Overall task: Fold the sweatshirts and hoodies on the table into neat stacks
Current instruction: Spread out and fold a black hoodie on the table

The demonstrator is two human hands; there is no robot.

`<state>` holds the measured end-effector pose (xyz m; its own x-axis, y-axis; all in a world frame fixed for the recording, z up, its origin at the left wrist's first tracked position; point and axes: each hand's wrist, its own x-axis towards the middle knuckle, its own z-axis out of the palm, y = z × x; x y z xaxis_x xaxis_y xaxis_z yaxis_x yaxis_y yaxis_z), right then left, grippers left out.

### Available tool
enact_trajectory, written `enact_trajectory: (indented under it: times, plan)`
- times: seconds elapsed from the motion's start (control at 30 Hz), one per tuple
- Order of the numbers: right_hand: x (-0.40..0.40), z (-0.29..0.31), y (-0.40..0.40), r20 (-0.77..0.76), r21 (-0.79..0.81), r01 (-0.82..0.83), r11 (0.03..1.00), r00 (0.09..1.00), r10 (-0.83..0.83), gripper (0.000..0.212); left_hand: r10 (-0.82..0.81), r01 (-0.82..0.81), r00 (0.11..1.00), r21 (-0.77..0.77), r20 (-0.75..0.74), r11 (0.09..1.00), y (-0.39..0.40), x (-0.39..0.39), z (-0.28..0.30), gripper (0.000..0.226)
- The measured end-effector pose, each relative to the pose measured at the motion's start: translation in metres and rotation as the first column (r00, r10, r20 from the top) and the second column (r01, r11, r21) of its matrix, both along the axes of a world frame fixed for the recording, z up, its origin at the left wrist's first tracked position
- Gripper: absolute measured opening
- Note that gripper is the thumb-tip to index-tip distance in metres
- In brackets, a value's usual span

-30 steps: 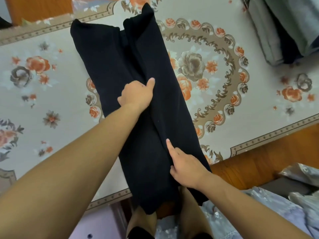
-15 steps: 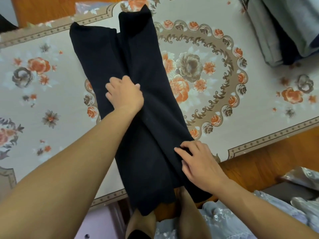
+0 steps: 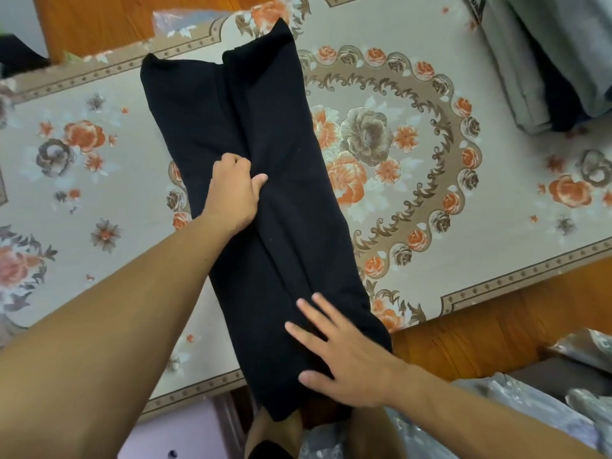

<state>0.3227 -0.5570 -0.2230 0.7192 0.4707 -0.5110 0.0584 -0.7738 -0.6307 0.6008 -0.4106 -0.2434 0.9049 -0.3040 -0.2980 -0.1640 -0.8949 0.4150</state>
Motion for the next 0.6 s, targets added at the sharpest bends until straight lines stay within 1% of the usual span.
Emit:
enact_trajectory:
  times: [0.03, 0.07, 0.1, 0.13, 0.17, 0.2, 0.23, 0.27, 0.3, 0.33, 0.37, 0.4, 0.43, 0.47, 0.5, 0.53, 0.57, 0.6]
  plan:
    - [0.002, 0.009, 0.004, -0.025, 0.111, 0.065, 0.992, 0.998, -0.063, 0.069, -0.005, 0.005, 1.000, -0.006, -0.012, 1.000, 0.002, 0.002, -0.001, 0.033]
    - [0.003, 0.014, 0.006, 0.037, 0.162, 0.153, 0.975, 0.986, -0.161, 0.063, -0.009, 0.009, 1.000, -0.012, -0.021, 1.000, 0.002, 0.003, -0.003, 0.034]
    - [0.003, 0.013, 0.006, 0.179, 0.146, 0.271, 0.952, 0.939, -0.294, 0.055, -0.010, 0.009, 1.000, -0.020, -0.029, 1.000, 0.002, 0.004, -0.005, 0.035]
    - [0.003, 0.006, 0.003, 0.307, 0.087, 0.414, 0.906, 0.854, -0.420, 0.047, -0.009, 0.008, 0.999, -0.027, -0.034, 1.000, 0.003, 0.004, -0.007, 0.035]
    - [0.002, -0.001, -0.002, 0.364, -0.009, 0.577, 0.817, 0.763, -0.535, 0.041, -0.008, 0.007, 0.999, -0.032, -0.038, 0.999, 0.004, 0.004, -0.009, 0.035]
    - [0.001, -0.006, -0.008, 0.345, -0.116, 0.713, 0.692, 0.682, -0.645, 0.038, -0.009, 0.007, 0.999, -0.039, -0.044, 0.999, 0.005, 0.005, -0.010, 0.035]
    - [-0.002, -0.009, -0.012, 0.281, -0.196, 0.801, 0.565, 0.598, -0.751, 0.036, -0.011, 0.008, 0.999, -0.047, -0.052, 0.999, 0.007, 0.005, -0.011, 0.034]
    - [-0.008, -0.011, -0.015, 0.181, -0.245, 0.851, 0.464, 0.510, -0.841, 0.037, -0.011, 0.008, 0.998, -0.058, -0.061, 0.998, 0.008, 0.006, -0.012, 0.034]
    - [-0.016, -0.013, -0.018, 0.080, -0.265, 0.877, 0.400, 0.434, -0.897, 0.039, -0.012, 0.008, 0.998, -0.068, -0.069, 0.998, 0.008, 0.006, -0.012, 0.035]
    - [-0.024, -0.012, -0.020, -0.001, -0.243, 0.891, 0.383, 0.395, -0.919, 0.042, -0.013, 0.008, 0.997, -0.074, -0.074, 0.997, 0.008, 0.006, -0.012, 0.035]
    - [-0.032, -0.011, -0.022, -0.067, -0.215, 0.899, 0.381, 0.376, -0.924, 0.044, -0.014, 0.008, 0.997, -0.075, -0.079, 0.997, 0.008, 0.007, -0.012, 0.036]
    - [-0.038, -0.008, -0.024, -0.154, -0.183, 0.919, 0.349, 0.324, -0.933, 0.043, -0.014, 0.008, 0.996, -0.073, -0.083, 0.997, 0.008, 0.008, -0.012, 0.037]
    - [-0.043, -0.005, -0.025, -0.305, -0.164, 0.956, 0.244, 0.186, -0.934, 0.037, -0.016, 0.009, 0.996, -0.073, -0.087, 0.997, 0.009, 0.008, -0.011, 0.038]
    - [-0.044, 0.001, -0.026, -0.500, -0.170, 0.981, 0.089, -0.008, -0.866, 0.035, -0.016, 0.009, 0.996, -0.075, -0.092, 0.997, 0.009, 0.009, -0.011, 0.038]
    - [-0.046, 0.005, -0.027, -0.664, -0.212, 0.976, -0.053, -0.183, -0.724, 0.044, -0.016, 0.009, 0.995, -0.078, -0.095, 0.997, 0.009, 0.009, -0.011, 0.038]
    - [-0.050, 0.006, -0.029, -0.753, -0.258, 0.959, -0.122, -0.278, -0.596, 0.052, -0.015, 0.007, 0.995, -0.081, -0.097, 0.997, 0.009, 0.009, -0.011, 0.038]
    - [-0.055, 0.005, -0.030, -0.806, -0.257, 0.960, -0.110, -0.275, -0.525, 0.053, -0.015, 0.007, 0.995, -0.085, -0.095, 0.996, 0.010, 0.009, -0.012, 0.037]
    - [-0.059, 0.003, -0.029, -0.820, -0.230, 0.972, -0.055, -0.224, -0.526, 0.048, -0.014, 0.006, 0.996, -0.088, -0.092, 0.996, 0.010, 0.009, -0.012, 0.037]
